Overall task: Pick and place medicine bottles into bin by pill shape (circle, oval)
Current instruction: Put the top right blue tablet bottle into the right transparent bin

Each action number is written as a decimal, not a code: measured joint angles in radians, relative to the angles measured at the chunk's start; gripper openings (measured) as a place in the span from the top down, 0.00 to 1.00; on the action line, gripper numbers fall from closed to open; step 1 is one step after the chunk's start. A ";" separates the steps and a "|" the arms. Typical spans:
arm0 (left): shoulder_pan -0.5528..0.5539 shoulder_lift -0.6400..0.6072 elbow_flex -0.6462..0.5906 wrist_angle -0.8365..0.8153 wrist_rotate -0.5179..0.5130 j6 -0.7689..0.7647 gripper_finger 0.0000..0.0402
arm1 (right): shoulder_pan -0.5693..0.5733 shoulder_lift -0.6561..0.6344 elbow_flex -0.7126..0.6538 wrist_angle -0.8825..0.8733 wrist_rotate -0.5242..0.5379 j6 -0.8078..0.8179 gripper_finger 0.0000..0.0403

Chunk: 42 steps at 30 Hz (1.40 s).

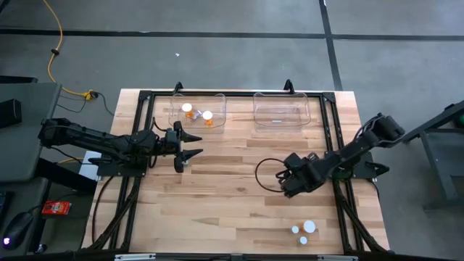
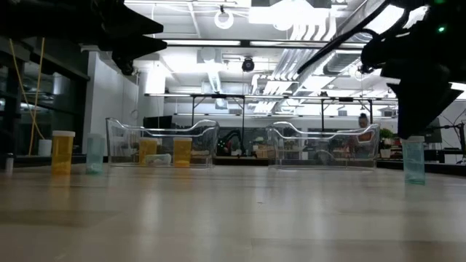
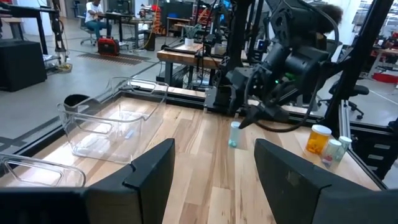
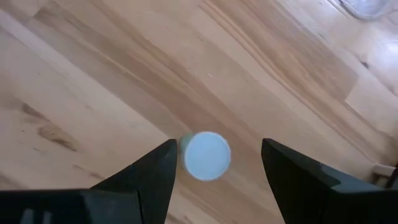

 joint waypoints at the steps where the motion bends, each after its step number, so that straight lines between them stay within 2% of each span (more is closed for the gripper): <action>1: 0.000 0.000 0.000 0.000 0.000 0.000 0.48 | -0.005 0.004 0.000 0.000 0.000 0.000 0.43; 24: 0.000 0.000 0.000 -0.001 -0.007 0.000 0.48 | -0.031 0.070 0.000 0.026 -0.044 -0.038 0.45; 28: 0.000 0.000 0.000 -0.001 -0.008 -0.008 0.48 | -0.031 0.070 0.000 0.026 -0.044 -0.039 0.52; 37: 0.000 0.000 0.000 -0.001 -0.008 -0.007 0.48 | -0.031 0.067 0.000 0.026 -0.047 -0.104 0.76; 42: 0.000 0.000 0.000 -0.001 -0.008 -0.020 0.48 | -0.031 0.021 0.000 0.099 -0.041 -0.251 0.80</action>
